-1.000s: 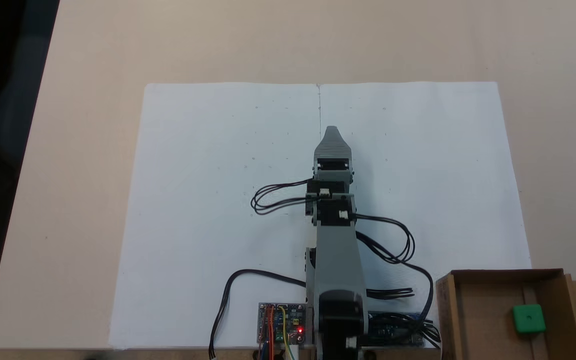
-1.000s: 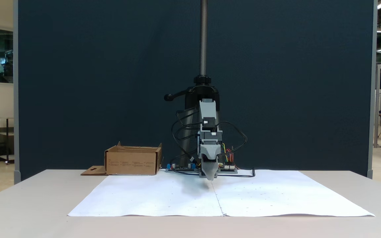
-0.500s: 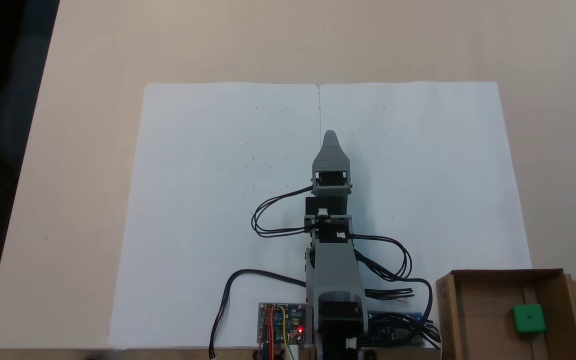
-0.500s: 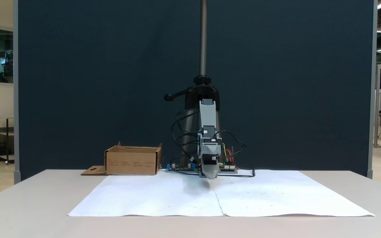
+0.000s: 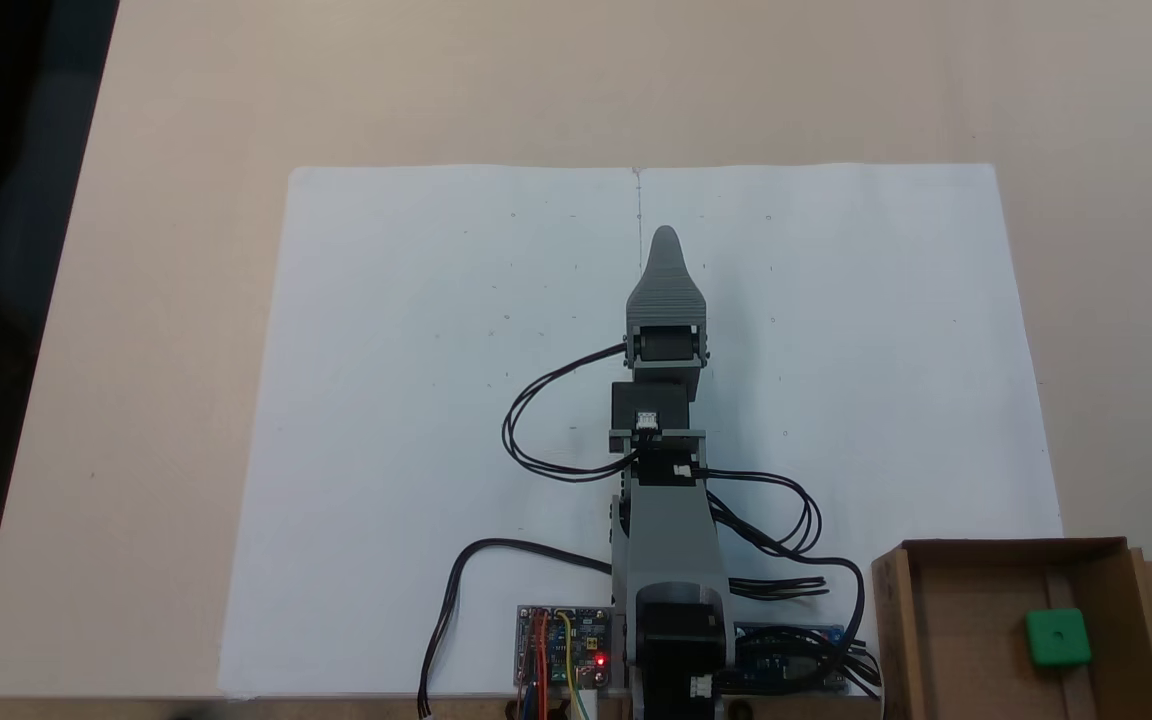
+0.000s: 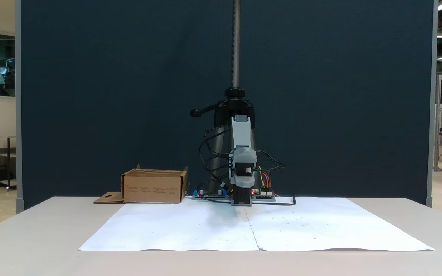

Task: Grasp a green dice and put it in the bin.

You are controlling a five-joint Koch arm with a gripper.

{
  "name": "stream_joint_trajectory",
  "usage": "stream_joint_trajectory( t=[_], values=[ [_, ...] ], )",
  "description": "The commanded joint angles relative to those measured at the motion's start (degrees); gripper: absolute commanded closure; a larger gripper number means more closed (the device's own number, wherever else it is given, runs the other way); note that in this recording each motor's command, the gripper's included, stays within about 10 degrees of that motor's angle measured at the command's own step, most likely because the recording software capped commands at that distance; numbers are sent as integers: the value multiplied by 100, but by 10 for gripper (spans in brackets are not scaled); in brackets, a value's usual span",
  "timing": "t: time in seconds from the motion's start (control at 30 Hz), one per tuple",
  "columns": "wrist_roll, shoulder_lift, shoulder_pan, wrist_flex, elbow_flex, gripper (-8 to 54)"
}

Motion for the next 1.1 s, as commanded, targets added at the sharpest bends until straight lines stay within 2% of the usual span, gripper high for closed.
stream_joint_trajectory(
  t=[0.0, 1.07],
  values=[
    [114, 677, 158, -791, 413, -4],
    [141, 677, 149, -1187, 413, -17]
  ],
)
